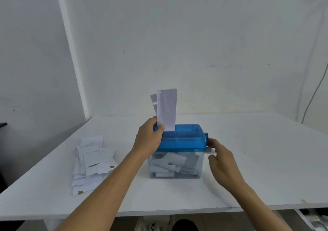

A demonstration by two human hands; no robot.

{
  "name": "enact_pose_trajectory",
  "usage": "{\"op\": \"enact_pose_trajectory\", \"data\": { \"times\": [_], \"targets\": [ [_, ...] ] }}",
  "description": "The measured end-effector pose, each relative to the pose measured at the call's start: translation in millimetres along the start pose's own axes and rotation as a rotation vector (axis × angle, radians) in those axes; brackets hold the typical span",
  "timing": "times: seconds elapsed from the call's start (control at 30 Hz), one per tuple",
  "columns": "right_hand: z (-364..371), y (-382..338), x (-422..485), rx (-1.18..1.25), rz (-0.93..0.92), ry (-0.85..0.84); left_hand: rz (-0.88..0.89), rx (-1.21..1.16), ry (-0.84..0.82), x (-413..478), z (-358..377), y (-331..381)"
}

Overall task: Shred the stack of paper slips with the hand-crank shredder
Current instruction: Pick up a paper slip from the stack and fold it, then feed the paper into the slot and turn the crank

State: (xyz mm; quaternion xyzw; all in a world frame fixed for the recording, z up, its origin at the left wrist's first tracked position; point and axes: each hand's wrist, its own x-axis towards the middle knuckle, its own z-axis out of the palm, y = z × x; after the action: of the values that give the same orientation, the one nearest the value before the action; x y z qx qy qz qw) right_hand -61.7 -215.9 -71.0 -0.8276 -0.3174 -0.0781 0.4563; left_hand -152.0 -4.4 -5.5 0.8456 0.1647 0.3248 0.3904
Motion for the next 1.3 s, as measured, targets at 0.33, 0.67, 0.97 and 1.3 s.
{"op": "enact_pose_trajectory", "data": {
  "times": [0.33,0.67,0.97,1.3],
  "targets": [
    [23.9,8.9,-8.9,-0.532,-0.156,-0.080,-0.012,-0.017,0.037,-1.2,1.8,-4.5],
    [-25.3,-54.7,-8.8,-0.803,-0.033,-0.212,-0.042,-0.058,0.044,-3.9,1.6,-3.4],
    [-70.2,-95.6,56.9,-0.801,0.105,-0.649,-0.063,0.000,-0.051,-10.4,-6.9,4.1],
    [-113.8,-85.2,84.0,-0.077,0.041,-0.580,-0.057,-0.022,-0.054,-8.5,-8.5,2.8]
  ]
}}
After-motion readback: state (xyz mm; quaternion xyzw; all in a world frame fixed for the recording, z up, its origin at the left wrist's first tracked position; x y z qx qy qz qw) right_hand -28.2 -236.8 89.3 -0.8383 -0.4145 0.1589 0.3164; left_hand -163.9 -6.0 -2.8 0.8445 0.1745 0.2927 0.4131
